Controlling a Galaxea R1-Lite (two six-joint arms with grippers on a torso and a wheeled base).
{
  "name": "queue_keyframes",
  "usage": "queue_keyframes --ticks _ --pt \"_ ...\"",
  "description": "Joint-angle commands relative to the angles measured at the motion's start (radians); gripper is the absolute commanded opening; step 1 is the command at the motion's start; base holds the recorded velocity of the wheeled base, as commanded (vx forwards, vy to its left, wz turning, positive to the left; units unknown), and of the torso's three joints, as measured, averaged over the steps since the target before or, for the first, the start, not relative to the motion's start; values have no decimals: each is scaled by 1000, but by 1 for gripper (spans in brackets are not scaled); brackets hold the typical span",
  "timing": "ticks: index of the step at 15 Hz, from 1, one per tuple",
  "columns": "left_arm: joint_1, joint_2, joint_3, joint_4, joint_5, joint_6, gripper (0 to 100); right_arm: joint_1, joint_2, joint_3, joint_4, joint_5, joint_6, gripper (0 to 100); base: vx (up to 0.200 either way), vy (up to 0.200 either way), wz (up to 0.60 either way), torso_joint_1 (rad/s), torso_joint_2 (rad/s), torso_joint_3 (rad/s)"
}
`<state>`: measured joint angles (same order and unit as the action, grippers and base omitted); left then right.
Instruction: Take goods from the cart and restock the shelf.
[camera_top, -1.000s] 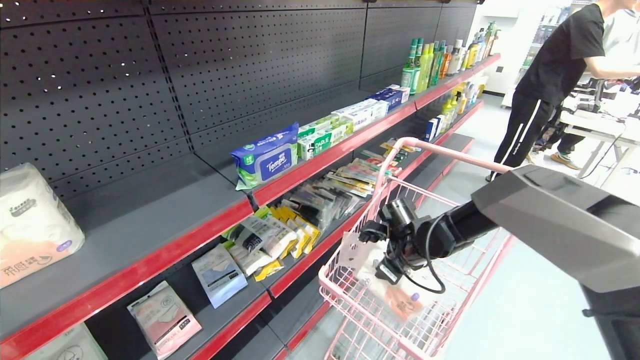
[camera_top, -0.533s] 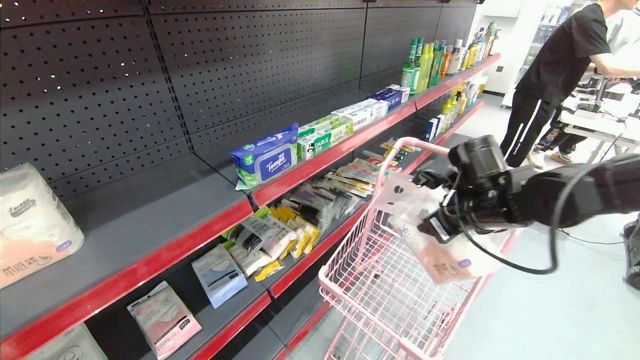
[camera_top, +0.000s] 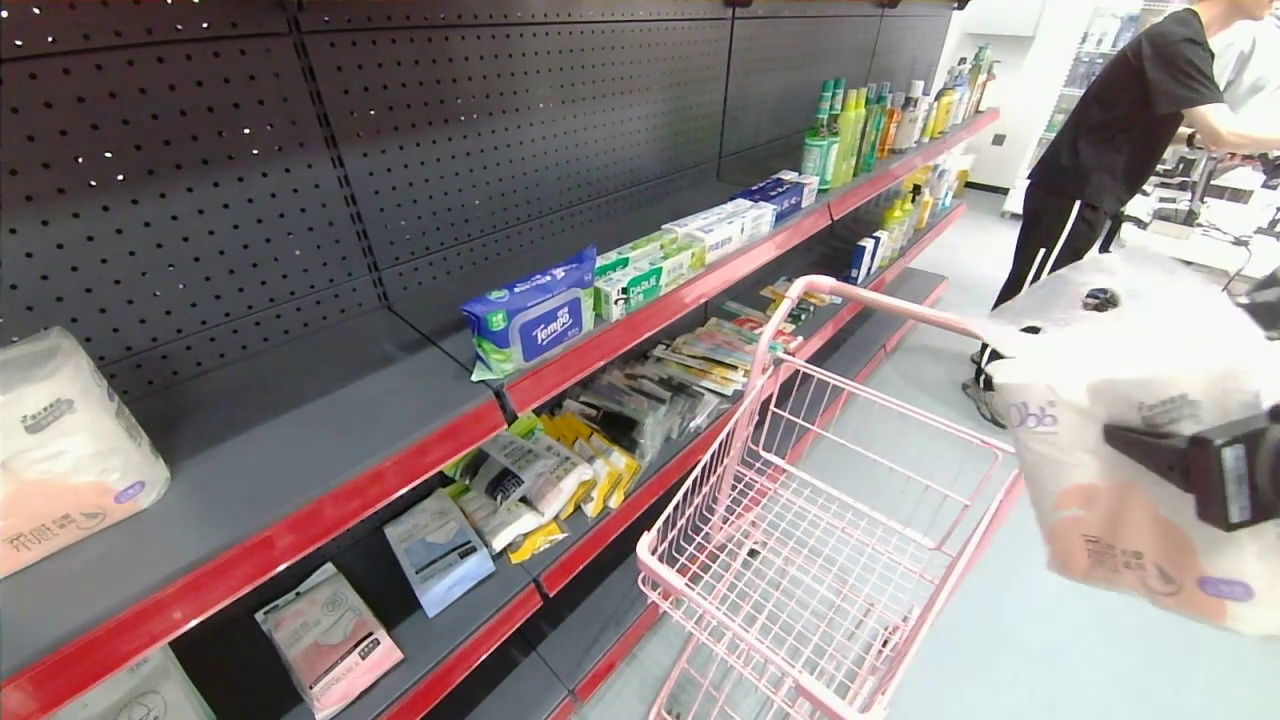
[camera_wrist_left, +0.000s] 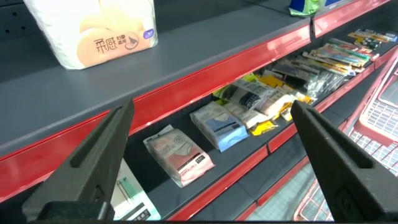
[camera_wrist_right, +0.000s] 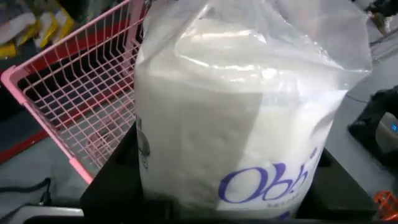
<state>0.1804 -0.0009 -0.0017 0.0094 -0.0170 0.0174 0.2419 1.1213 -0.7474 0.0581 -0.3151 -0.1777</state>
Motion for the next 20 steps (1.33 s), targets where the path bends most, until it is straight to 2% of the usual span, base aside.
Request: queue_keyframes --ticks 1,4,8,11,20 --pt "1 1 0 0 0 1 100 -67 -218 72 5 -1 21 0 0 0 0 0 0 0" --pt "1 1 0 0 0 1 100 -76 -302 165 -1 -1 24 0 0 0 0 0 0 0" --pt "1 1 0 0 0 -1 100 -82 -321 181 3 4 26 0 0 0 0 0 0 0" --pt "1 1 0 0 0 -1 100 -82 -344 221 -3 5 24 0 0 0 0 137 -313 -178" --pt "1 1 0 0 0 -1 100 -87 -337 224 -4 39 20 0 0 0 0 165 -355 -197"
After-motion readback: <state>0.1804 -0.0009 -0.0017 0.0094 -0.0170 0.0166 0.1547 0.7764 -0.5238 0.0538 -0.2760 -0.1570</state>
